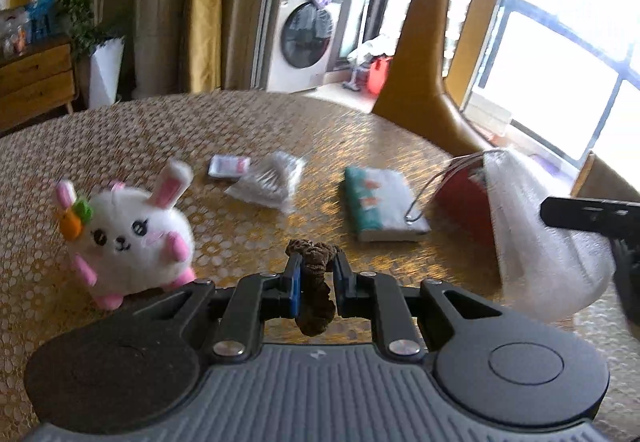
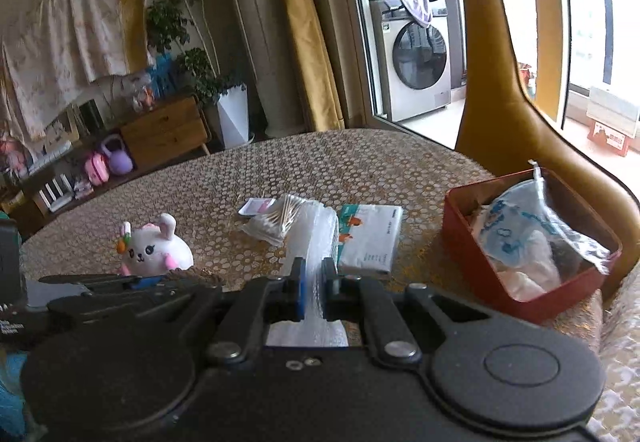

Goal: Organize soft objects
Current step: 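Carry the hair tie with the left tool while the right tool carries the mask to the red box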

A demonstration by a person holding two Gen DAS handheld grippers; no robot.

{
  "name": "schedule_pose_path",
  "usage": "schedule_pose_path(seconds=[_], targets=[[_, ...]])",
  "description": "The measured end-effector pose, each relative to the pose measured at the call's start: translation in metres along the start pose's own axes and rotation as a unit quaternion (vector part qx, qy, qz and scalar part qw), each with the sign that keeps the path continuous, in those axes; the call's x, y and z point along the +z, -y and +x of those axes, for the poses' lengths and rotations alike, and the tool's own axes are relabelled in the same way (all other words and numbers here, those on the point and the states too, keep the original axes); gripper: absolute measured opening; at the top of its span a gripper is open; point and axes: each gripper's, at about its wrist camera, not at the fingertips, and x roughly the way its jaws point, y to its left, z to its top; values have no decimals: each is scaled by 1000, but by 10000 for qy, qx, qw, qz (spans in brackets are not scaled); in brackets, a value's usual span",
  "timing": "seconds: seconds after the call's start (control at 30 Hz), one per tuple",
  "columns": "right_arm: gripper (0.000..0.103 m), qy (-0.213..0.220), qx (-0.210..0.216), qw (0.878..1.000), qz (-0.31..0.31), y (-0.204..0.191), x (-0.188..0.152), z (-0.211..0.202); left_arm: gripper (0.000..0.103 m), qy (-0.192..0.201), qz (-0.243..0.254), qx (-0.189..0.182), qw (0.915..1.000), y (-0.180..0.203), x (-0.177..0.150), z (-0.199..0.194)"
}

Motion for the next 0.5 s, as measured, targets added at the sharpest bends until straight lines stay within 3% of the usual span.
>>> schedule_pose_path(seconds=[0.27, 0.5], targets=[[6, 224, -84, 9994, 259, 27, 1, -43, 16, 185, 383, -476, 9980, 48, 22, -19], [6, 407, -340, 9976, 438, 60, 3, -65, 16, 200, 670, -842, 9940, 96, 35, -8]])
